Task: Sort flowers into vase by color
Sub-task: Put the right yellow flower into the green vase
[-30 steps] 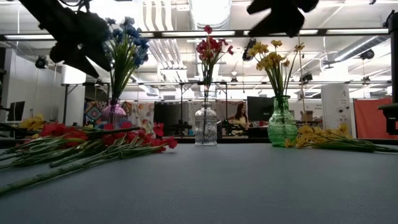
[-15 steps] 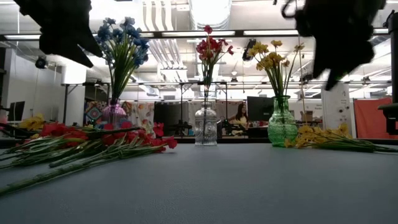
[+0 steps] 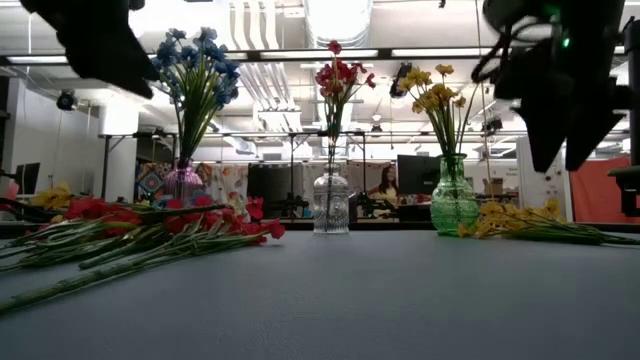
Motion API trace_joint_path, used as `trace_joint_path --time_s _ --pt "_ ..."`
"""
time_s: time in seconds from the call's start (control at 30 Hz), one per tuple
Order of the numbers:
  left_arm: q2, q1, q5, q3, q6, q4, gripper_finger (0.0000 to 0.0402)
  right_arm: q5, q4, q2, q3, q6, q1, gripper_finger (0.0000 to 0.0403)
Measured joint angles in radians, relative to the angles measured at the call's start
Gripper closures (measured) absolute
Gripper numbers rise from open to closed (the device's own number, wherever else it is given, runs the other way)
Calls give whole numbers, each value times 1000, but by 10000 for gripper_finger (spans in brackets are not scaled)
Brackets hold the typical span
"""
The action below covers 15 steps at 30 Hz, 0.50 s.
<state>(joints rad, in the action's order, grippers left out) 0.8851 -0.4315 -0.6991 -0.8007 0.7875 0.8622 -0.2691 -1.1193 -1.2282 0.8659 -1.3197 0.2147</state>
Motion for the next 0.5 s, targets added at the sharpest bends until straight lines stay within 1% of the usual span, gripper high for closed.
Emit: trace_joint_path --time_s 0.23,0.4,0.5 --pt "45 -2 -89 -63 -93 -15 116 7 77 0 -98 5 -78 83" --pt "74 -2 -102 -77 -99 -12 116 6 145 0 -149 32 -116 83" --pt "82 -1 -105 -86 -99 -3 116 -15 199 0 -196 43 -136 89"
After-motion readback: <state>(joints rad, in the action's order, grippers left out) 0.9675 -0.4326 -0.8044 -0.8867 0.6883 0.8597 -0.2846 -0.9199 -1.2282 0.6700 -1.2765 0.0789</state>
